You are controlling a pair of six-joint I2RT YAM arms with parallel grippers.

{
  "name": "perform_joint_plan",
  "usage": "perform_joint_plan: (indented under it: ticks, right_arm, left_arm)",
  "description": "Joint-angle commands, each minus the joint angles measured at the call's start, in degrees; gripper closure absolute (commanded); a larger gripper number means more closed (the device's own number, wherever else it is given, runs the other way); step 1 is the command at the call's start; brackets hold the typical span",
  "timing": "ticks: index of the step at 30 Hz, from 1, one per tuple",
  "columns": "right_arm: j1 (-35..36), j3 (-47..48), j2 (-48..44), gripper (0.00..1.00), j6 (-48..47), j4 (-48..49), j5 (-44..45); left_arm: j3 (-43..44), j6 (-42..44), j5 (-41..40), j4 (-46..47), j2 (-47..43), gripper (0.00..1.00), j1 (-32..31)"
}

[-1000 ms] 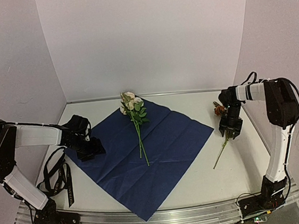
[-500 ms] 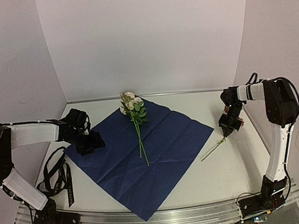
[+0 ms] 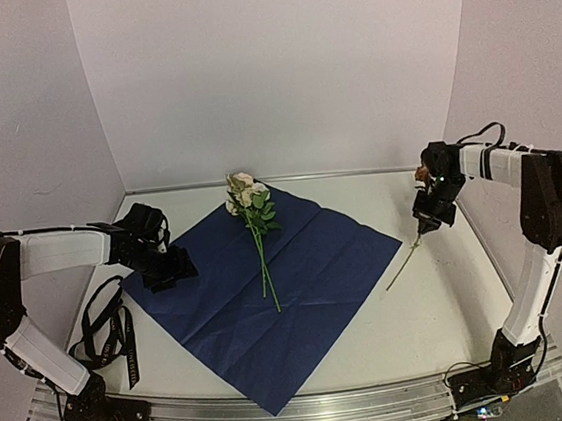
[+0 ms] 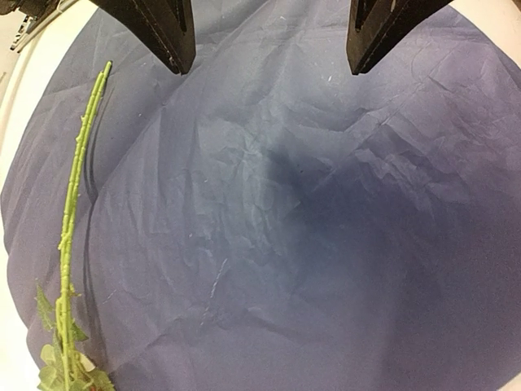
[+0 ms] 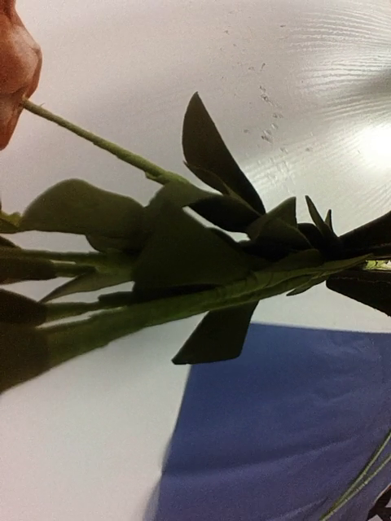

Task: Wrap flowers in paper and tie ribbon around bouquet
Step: Pick up the fake flower from the center of the board, then place the fake flower on the flattened wrapping paper.

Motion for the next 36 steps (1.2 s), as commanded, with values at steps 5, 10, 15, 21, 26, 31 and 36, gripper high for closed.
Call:
perform_joint_plan:
  ticks: [5, 10, 15, 21, 26, 31, 36]
  right_arm:
    - [11.46, 11.32, -0.42, 1.0, -10.24, -0.11, -6.73]
    - [16.75, 20.09, 6.97, 1.0, -11.57, 2.09, -11.99]
    - [21.83, 31.47, 16.43, 1.0, -9.74, 3.86, -14.81]
    - [26.15, 47.01, 29.28, 1.0, -5.89, 5.36, -17.79]
    - [28.0, 53.35, 36.56, 1.0, -1.93, 9.58, -17.39]
    - [28.47, 54.33, 40.21, 1.0, 4.31, 15.26, -19.45]
    - [29.18, 54.67, 41.63, 1.0, 5.29, 16.03, -19.71]
  left_arm:
    - [2.53, 0.78, -0.11, 0.85, -1.81, 0.34, 0.38]
    - [2.4, 0.76, 0.38, 0.93, -2.02, 0.34, 0.38]
    - [2.48, 0.94, 0.85, 1.23, -1.79, 0.34, 0.34]
    - [2.38, 0.98, 1.22, 1.8, -0.95, 0.34, 0.37]
    - [2.33, 1.03, 1.52, 2.13, -0.49, 0.34, 0.38]
    - [2.62, 0.97, 1.94, 2.53, -0.09, 0.34, 0.33]
    - [2.69, 0.94, 2.15, 2.76, 0.36, 0.34, 0.38]
